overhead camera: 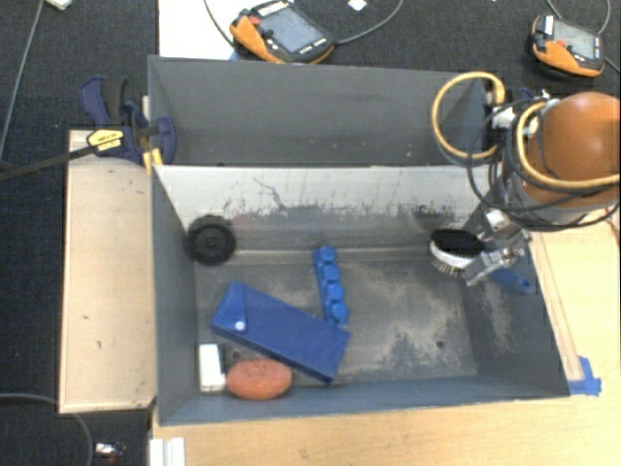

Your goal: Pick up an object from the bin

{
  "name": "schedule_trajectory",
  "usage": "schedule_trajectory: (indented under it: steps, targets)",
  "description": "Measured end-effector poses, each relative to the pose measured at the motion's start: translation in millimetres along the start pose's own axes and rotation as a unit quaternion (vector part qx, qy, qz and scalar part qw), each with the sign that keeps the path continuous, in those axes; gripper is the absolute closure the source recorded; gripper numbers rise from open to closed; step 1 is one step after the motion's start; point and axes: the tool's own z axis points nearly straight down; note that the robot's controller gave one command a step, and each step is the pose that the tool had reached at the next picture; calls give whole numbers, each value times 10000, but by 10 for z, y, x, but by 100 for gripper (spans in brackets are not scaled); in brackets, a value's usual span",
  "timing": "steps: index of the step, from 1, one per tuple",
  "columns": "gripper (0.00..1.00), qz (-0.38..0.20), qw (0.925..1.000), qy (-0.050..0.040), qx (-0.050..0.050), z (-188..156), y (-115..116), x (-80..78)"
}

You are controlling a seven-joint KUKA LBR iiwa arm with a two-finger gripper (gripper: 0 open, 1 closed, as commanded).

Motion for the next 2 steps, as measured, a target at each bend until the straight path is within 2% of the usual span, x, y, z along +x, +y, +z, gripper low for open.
schedule_trajectory:
  steps: [1,2]
  targets:
    - [100,-1074,9941,83,121,-408,578,-385]
    - [100,-96,9999,9,47,-811,140,-111]
